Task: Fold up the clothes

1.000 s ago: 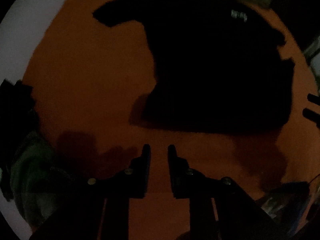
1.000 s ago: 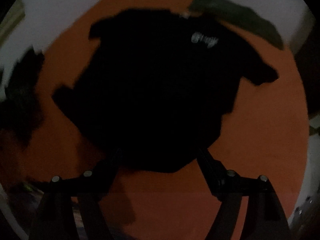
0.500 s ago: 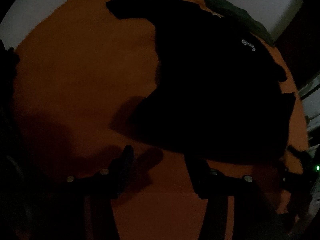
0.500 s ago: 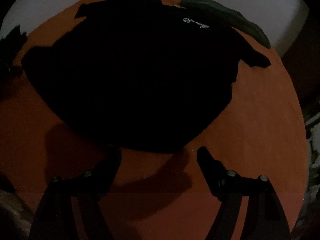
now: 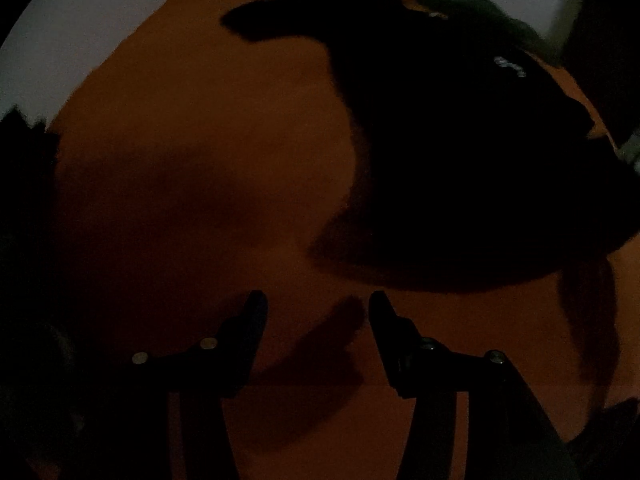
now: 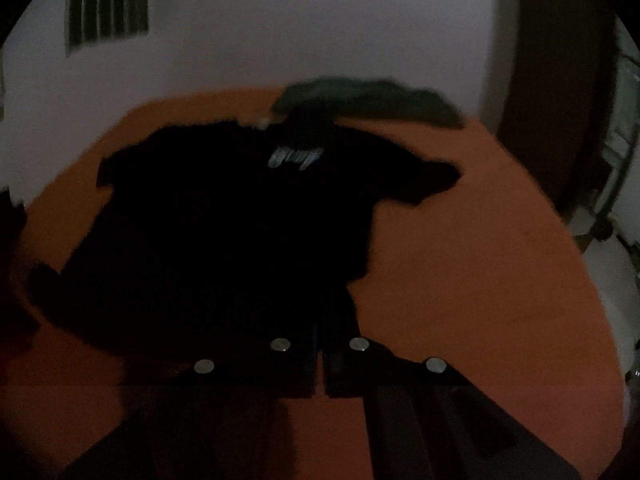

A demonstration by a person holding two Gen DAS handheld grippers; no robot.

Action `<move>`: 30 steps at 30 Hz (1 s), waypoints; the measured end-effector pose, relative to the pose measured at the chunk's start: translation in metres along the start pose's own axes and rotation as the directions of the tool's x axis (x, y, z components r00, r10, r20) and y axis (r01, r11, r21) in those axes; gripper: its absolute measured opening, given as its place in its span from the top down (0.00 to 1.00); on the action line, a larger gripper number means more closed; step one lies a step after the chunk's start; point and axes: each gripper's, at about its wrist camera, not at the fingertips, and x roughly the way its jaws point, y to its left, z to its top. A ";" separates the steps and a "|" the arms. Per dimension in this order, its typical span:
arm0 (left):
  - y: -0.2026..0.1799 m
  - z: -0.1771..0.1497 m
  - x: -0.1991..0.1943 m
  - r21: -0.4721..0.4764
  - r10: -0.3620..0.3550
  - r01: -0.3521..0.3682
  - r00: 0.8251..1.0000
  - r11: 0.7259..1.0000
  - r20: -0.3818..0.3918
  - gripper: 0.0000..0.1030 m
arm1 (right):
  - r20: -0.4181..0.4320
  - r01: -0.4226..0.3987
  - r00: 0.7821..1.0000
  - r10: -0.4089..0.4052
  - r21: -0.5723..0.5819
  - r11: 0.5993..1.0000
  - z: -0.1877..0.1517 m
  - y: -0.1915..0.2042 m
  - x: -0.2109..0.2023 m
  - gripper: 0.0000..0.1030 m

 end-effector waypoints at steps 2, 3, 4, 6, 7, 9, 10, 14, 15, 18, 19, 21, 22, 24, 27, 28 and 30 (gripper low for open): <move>-0.012 -0.001 0.003 0.032 -0.003 0.003 1.000 0.999 0.007 0.47 | 0.020 0.029 0.999 -0.029 0.027 0.999 0.001 -0.018 -0.028 0.99; -0.019 -0.001 0.005 0.048 -0.005 0.004 1.000 0.999 0.010 0.47 | 0.022 0.048 0.999 -0.049 0.042 0.998 -0.001 -0.028 -0.042 0.99; -0.025 -0.001 0.007 0.065 -0.006 0.006 1.000 0.998 0.013 0.47 | 0.011 0.045 0.999 -0.046 0.039 0.998 -0.003 -0.031 -0.047 0.99; -0.037 -0.002 0.010 0.097 -0.010 0.008 1.000 0.995 0.020 0.47 | -0.011 0.038 0.999 -0.038 0.032 0.999 -0.008 -0.036 -0.058 0.99; -0.044 -0.002 0.012 0.113 -0.012 0.009 1.000 0.994 0.023 0.47 | -0.034 0.031 0.999 -0.029 0.043 0.999 -0.016 -0.039 -0.057 0.99; -0.056 -0.003 0.015 0.145 -0.016 0.011 0.999 0.989 0.029 0.47 | -0.084 0.003 0.996 0.004 0.079 0.997 -0.030 -0.043 -0.051 0.99; -0.062 -0.004 0.017 0.161 -0.018 0.012 0.999 0.987 0.032 0.47 | -0.077 0.000 0.997 0.007 0.093 0.996 -0.028 -0.046 -0.050 0.99; -0.084 -0.003 0.023 0.238 -0.017 0.003 0.998 0.971 0.057 0.47 | -0.045 -0.013 0.999 0.020 0.150 0.989 -0.018 -0.057 -0.047 0.99; -0.086 0.000 0.025 0.267 -0.011 -0.009 0.997 0.964 0.072 0.47 | -0.037 -0.017 0.999 0.023 0.163 0.986 -0.016 -0.060 -0.046 0.99; -0.094 0.006 0.030 0.351 0.005 -0.047 0.993 0.935 0.119 0.47 | 0.014 -0.001 1.000 -0.002 0.217 0.976 0.010 -0.084 -0.044 0.99; -0.096 0.008 0.032 0.378 0.010 -0.061 0.991 0.924 0.135 0.47 | 0.015 0.003 1.000 -0.007 0.247 0.969 0.017 -0.093 -0.040 0.99; -0.102 0.012 0.035 0.430 0.017 -0.089 0.986 0.898 0.167 0.47 | 0.005 -0.002 1.000 0.000 0.282 0.959 0.025 -0.104 -0.033 0.99; -0.104 0.014 0.037 0.455 0.020 -0.103 0.983 0.884 0.183 0.46 | -0.006 -0.010 1.000 0.013 0.289 0.957 0.028 -0.106 -0.030 0.99; -0.109 0.018 0.040 0.504 0.025 -0.133 0.976 0.854 0.215 0.46 | -0.017 -0.013 1.000 0.019 0.263 0.965 0.030 -0.101 -0.023 0.99; -0.117 0.024 0.045 0.571 0.027 -0.179 0.964 0.802 0.264 0.46 | -0.029 -0.015 0.999 0.023 0.268 0.963 0.027 -0.102 -0.021 0.99; -0.119 0.026 0.047 0.591 0.027 -0.194 0.960 0.783 0.280 0.46 | -0.033 -0.015 0.999 0.025 0.276 0.961 0.025 -0.104 -0.022 0.99; -0.125 0.030 0.050 0.631 0.025 -0.226 0.950 0.742 0.311 0.46 | -0.047 -0.019 0.998 0.034 0.285 0.958 0.021 -0.107 -0.024 0.99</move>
